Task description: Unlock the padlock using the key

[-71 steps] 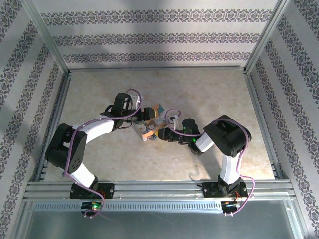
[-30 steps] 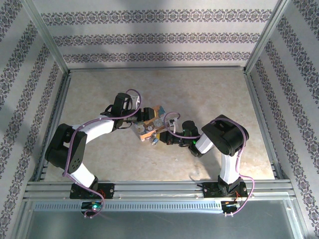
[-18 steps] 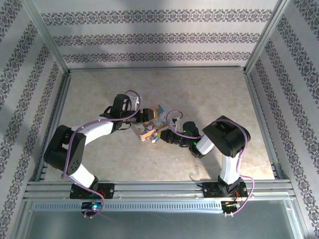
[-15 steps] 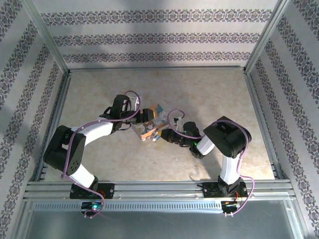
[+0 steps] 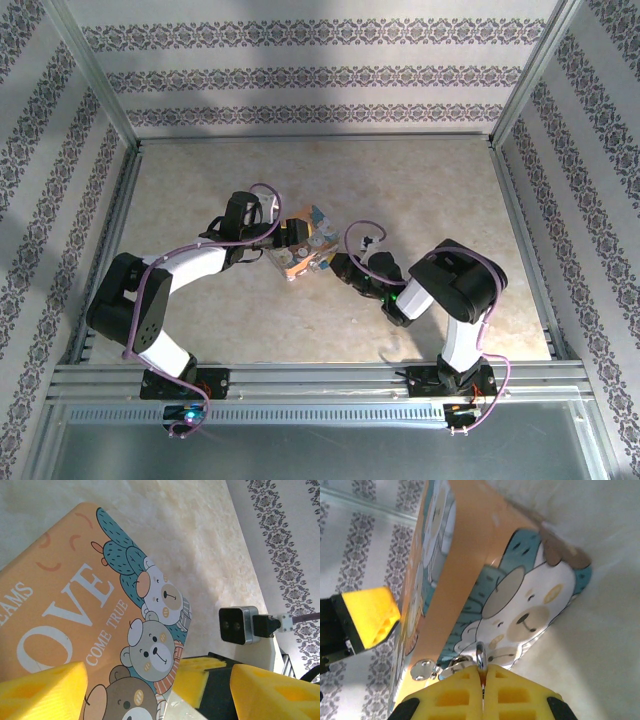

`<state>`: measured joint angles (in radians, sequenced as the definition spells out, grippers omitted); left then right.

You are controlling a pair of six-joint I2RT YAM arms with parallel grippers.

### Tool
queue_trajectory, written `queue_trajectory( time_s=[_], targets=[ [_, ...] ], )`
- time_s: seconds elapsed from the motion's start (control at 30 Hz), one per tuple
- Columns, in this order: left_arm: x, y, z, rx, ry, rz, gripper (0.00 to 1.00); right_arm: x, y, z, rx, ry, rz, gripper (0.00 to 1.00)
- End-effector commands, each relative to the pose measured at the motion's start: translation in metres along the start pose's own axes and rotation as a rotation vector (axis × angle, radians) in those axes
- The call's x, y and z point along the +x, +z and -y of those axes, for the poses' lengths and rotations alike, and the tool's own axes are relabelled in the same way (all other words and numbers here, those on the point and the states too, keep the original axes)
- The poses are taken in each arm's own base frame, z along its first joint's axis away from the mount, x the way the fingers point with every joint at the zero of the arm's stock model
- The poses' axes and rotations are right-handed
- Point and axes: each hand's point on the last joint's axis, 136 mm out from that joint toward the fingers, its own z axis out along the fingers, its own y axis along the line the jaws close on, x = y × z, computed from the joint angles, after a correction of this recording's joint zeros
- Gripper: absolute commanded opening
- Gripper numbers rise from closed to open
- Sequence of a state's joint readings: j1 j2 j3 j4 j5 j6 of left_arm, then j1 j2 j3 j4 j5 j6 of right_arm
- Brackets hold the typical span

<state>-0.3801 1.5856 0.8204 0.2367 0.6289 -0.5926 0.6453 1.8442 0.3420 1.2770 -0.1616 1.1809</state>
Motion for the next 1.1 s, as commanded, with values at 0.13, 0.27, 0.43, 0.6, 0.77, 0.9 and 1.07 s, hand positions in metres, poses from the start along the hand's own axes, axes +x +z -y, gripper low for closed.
queue_trajectory(
  time_s=[0.13,0.27,0.43,0.6,0.77,0.9,1.07],
  targets=[
    [0.039,-0.007,-0.014,-0.065,-0.112,-0.120,0.78,-0.021,-0.020,-0.006,-0.002,-0.047,0.099,0.00],
    [0.024,-0.021,0.001,-0.059,-0.071,-0.072,0.79,-0.026,-0.034,-0.008,0.028,-0.105,0.095,0.00],
    [0.007,-0.049,0.015,-0.087,-0.011,0.005,0.81,-0.036,-0.056,-0.023,0.065,-0.213,0.079,0.00],
    [-0.006,-0.080,0.016,-0.132,0.037,0.121,0.83,-0.050,-0.087,-0.054,0.143,-0.400,0.061,0.00],
    [-0.009,-0.111,0.000,-0.223,0.042,0.256,0.86,-0.064,-0.126,-0.077,0.172,-0.502,0.077,0.00],
    [-0.004,-0.131,-0.008,-0.260,0.036,0.326,0.88,-0.064,-0.150,-0.085,0.191,-0.541,0.047,0.00],
    [0.010,-0.153,-0.018,-0.327,0.048,0.379,0.93,-0.054,-0.170,-0.082,0.282,-0.604,-0.066,0.00]
  ],
)
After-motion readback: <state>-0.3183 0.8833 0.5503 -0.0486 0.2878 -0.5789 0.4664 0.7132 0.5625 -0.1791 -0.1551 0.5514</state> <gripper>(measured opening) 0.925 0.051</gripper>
